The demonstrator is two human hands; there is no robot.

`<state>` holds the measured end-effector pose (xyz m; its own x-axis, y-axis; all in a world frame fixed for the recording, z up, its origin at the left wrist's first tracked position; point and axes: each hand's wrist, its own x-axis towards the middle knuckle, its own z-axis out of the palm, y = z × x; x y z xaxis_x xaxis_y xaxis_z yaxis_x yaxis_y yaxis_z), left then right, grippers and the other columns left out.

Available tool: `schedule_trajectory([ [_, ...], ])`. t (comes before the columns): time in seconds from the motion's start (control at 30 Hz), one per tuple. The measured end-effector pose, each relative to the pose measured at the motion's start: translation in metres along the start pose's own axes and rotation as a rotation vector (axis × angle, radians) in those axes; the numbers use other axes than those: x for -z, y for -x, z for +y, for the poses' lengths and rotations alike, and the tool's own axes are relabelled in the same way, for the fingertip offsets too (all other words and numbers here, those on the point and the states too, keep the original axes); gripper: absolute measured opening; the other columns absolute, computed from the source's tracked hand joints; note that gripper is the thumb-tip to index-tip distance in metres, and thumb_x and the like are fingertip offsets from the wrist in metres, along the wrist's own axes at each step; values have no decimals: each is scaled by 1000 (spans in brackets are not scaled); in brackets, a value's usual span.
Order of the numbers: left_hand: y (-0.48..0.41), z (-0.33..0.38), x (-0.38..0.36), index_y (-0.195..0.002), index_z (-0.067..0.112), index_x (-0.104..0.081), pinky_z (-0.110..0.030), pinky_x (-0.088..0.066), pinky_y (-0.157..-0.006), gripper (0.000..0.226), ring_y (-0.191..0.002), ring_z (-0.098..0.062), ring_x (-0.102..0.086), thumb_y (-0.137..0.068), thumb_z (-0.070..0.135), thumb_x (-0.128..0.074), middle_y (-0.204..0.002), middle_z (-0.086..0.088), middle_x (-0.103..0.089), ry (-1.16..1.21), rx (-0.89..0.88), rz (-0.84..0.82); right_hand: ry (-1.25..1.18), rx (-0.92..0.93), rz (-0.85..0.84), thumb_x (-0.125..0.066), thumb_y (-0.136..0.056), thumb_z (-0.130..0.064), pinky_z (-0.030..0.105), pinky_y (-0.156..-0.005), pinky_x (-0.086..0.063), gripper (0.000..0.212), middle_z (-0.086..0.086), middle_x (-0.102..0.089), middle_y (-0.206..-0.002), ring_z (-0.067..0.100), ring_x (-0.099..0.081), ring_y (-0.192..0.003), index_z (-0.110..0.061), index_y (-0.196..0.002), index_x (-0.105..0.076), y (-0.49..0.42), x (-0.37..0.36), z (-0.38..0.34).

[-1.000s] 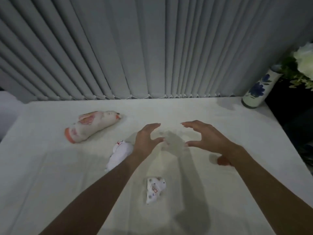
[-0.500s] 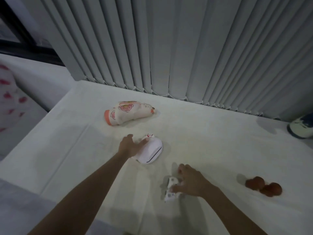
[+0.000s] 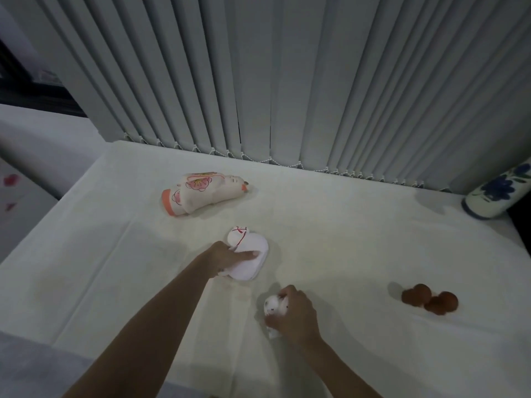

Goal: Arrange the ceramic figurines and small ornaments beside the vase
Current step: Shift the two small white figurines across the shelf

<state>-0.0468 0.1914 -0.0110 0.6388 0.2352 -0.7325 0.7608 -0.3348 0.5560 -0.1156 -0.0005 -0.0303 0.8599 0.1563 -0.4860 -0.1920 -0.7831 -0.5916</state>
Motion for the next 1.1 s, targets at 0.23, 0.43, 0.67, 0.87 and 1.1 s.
schedule_trajectory([
  [0.23,5,5,-12,-115,0,-58,-38,-54,-89,81,-103,-28,-62,-52,39,-89,-114,-13,-65,-91,-175,45,-112,56,16,-75,-67,-27,19,-69,-31,51,3,-57,-108,18,-55,-98,-19,-112,-53,6,18,11],
  [0.43,11,12,-21,-106,1,-63,-38,-54,-82,96,-99,-30,-65,-24,46,-83,-112,-19,-67,-87,-240,-4,-131,92,45,-76,-73,-25,27,-71,-43,49,12,-66,-108,21,-59,-88,-15,-115,-53,-1,87,40],
  [0.67,19,25,-62,-111,12,-48,-31,-51,-77,89,-104,-23,-58,-37,33,-92,-110,-4,-56,-159,-324,-52,141,97,70,-74,-72,-16,28,-73,-37,45,11,-66,-109,26,-59,-98,-11,-112,-54,-17,146,75],
  [0.87,31,52,-97,-108,23,-45,-21,-43,-59,73,-81,-18,-61,-49,20,-89,-90,8,-61,-447,-673,-13,302,105,17,-63,-75,-3,29,-72,-38,35,13,-62,-109,29,-58,-101,-8,-108,-55,-31,164,92],
  [1.1,39,71,-123,-110,14,-55,-33,-46,-73,58,-83,-27,-61,-58,25,-79,-90,-4,-68,-753,-988,43,427,169,-28,-59,-77,0,34,-83,-39,36,15,-56,-119,29,-52,-109,-3,-112,-53,-42,166,104],
])
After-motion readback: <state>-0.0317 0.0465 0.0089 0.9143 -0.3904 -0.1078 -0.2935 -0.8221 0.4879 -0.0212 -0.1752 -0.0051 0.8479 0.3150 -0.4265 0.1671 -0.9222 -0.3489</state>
